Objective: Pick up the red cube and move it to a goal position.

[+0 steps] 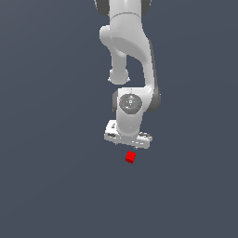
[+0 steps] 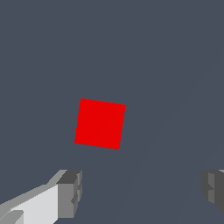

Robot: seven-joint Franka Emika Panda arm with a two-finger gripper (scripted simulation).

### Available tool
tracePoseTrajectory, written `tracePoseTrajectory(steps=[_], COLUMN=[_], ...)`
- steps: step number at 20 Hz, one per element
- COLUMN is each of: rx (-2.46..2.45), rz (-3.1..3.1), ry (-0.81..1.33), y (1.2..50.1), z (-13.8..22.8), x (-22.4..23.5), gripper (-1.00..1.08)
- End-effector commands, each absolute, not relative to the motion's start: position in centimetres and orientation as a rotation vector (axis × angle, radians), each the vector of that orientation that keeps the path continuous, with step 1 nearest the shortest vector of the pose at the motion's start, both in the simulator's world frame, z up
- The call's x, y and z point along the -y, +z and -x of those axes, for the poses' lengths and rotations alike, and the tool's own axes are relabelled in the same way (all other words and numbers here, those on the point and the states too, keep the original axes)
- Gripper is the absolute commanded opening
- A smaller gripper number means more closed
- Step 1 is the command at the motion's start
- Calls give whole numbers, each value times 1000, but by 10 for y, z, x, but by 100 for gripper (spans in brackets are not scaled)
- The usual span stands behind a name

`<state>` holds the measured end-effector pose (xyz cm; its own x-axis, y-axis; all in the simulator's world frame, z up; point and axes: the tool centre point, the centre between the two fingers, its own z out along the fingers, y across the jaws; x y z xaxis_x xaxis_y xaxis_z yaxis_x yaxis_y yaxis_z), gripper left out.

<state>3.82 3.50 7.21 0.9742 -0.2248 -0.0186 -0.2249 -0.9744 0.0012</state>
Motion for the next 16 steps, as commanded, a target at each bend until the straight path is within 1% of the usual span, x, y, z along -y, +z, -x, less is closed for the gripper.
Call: tracePoseTrajectory(steps=[1,8,16], rx=[-418,-531,-576], rz=[3113,3096,3088], ry=[20,6,0], y=[57,31,20], z=[-48,-69,-78], x=[-42,-53,-57], gripper=[100,100,100])
